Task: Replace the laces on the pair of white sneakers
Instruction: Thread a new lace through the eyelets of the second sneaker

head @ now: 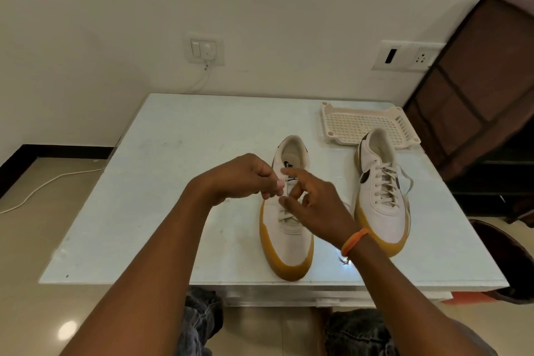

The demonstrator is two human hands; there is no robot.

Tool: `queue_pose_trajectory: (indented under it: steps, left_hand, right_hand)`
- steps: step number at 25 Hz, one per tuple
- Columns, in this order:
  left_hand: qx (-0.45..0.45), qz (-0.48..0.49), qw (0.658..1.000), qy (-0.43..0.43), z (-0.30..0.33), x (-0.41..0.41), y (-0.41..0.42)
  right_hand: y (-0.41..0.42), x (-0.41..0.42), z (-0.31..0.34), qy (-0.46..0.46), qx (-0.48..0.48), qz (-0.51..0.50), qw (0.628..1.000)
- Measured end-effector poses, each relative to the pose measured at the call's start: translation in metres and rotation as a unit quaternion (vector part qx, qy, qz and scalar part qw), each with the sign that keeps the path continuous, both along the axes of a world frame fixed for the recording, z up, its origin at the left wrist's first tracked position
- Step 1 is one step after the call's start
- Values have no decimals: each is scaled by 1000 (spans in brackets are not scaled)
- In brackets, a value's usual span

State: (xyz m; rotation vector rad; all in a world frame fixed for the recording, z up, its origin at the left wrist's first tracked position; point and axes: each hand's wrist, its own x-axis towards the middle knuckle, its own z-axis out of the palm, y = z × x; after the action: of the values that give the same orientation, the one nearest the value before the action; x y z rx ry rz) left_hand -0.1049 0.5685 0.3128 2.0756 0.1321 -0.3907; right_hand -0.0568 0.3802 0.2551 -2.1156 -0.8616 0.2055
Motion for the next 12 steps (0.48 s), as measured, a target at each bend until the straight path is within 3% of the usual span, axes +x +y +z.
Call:
queue_pose_trajectory:
  steps: [4, 8, 12]
  left_hand:
    - [-65, 44, 996, -44, 16, -14, -1]
    - [-148, 166, 971, -83, 27, -20, 6]
    - [-191, 223, 951, -97, 35, -22, 12]
  right_hand:
    - [24, -35, -11, 5, -21, -18, 1000]
    - [25, -41, -29, -78, -223, 19, 972]
    - [31, -50, -37, -143, -321, 71, 933]
